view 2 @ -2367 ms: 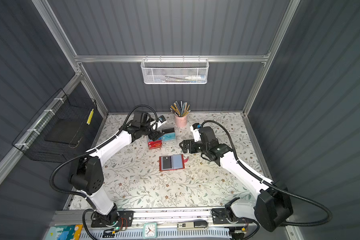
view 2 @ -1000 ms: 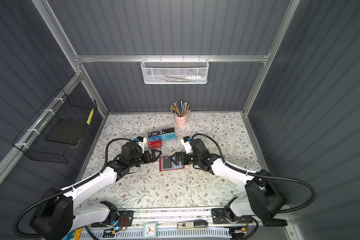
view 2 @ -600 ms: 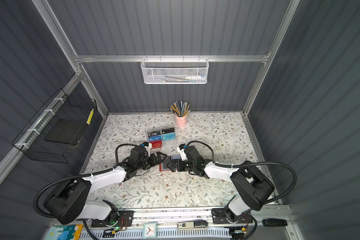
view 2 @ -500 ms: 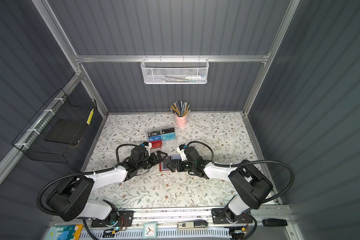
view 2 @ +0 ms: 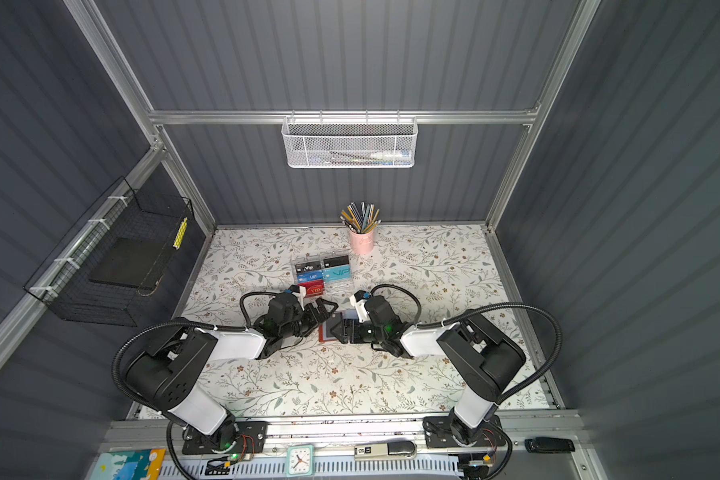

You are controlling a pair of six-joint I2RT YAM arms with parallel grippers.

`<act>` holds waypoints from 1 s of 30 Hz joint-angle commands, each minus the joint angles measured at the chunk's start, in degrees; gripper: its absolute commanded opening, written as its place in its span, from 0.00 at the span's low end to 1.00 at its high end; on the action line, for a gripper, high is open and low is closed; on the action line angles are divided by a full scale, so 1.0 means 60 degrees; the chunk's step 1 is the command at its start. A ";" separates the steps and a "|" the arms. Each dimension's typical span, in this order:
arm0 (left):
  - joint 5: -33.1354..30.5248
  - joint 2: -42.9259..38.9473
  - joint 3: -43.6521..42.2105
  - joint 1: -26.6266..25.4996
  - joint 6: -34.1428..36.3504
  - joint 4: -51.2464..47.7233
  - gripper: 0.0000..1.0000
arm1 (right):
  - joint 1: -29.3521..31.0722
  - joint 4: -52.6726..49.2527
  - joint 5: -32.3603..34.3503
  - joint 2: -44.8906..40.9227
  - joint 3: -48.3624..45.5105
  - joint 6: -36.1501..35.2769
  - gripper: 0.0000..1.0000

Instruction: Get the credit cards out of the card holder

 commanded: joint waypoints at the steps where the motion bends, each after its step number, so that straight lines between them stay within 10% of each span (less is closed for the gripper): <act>1: 0.0131 0.0295 -0.0134 -0.0030 -0.0223 0.0506 1.00 | 0.0054 0.0476 -0.0122 0.0231 -0.0071 0.0125 0.77; 30: 0.0728 -0.0235 0.0711 -0.0044 0.0112 -0.0734 1.00 | -0.0171 0.2136 -0.0085 0.1121 -0.0560 0.0783 0.60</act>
